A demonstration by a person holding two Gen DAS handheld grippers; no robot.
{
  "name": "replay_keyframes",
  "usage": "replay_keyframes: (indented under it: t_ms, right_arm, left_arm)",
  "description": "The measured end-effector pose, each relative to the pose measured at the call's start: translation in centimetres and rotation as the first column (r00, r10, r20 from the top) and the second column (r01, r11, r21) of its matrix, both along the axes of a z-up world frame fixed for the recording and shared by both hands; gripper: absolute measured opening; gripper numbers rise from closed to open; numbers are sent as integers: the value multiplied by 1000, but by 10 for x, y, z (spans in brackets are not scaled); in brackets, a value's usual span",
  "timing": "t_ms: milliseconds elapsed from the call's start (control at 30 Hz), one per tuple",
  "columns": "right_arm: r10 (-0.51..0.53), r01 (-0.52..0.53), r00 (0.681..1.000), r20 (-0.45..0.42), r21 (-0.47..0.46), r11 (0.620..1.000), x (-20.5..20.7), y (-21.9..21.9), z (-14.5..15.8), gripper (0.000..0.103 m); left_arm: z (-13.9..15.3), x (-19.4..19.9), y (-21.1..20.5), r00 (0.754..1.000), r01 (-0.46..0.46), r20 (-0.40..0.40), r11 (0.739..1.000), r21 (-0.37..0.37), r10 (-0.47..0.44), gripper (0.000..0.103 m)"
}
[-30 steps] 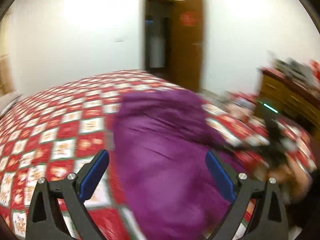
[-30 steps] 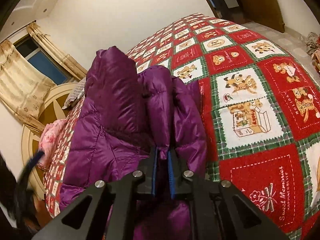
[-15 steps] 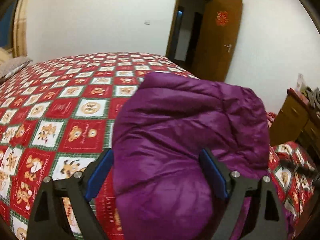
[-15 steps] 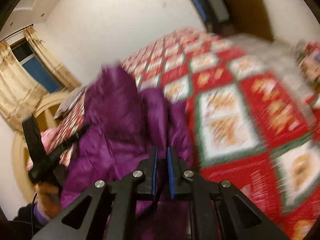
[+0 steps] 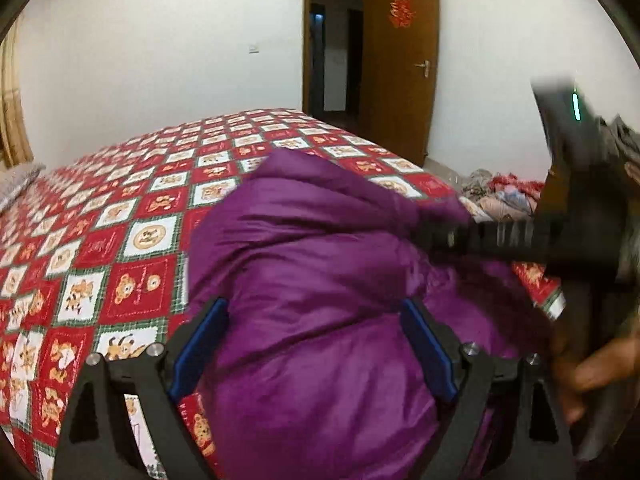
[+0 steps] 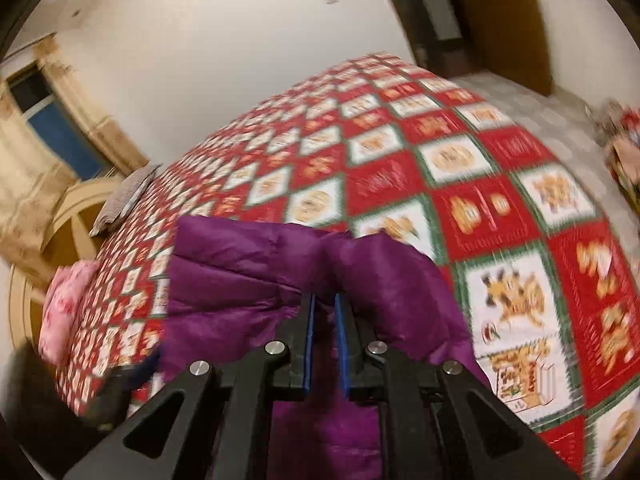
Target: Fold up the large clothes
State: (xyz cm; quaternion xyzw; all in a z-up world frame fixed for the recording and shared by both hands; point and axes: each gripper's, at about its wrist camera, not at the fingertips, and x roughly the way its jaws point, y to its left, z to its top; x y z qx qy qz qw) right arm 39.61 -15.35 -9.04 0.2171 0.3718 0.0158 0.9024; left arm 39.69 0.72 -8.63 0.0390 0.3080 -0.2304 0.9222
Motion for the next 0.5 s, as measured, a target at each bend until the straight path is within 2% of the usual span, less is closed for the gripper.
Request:
replay_keyframes:
  t_ms: [100,200,267,367,500]
  right_arm:
    - [-11,12,1000,24,-42,999,-6,-1,-12,9]
    - [-27,29,999,39,-49,998,-9,-8,-20,8]
    - [-37,41,998,48,-81,996,-12,-11,-25,7]
    - [-55,60,996,67,-85,995,-16,-18,-32,7]
    - [-71,72,994,82,0,997,-18,-31,-39,7]
  left_arm:
    - [13,12,12,998,-59,4,998,-35,59,91]
    - [21,35,11,985,-172,13,985,8,172,96]
    - [12,55,5,976,-216,-25,975,48,217,97]
    - [-11,73,-9,972,-209,-86,972,108,219,101]
    - [-26,73,-16,972,-224,-34,965,136,231,103]
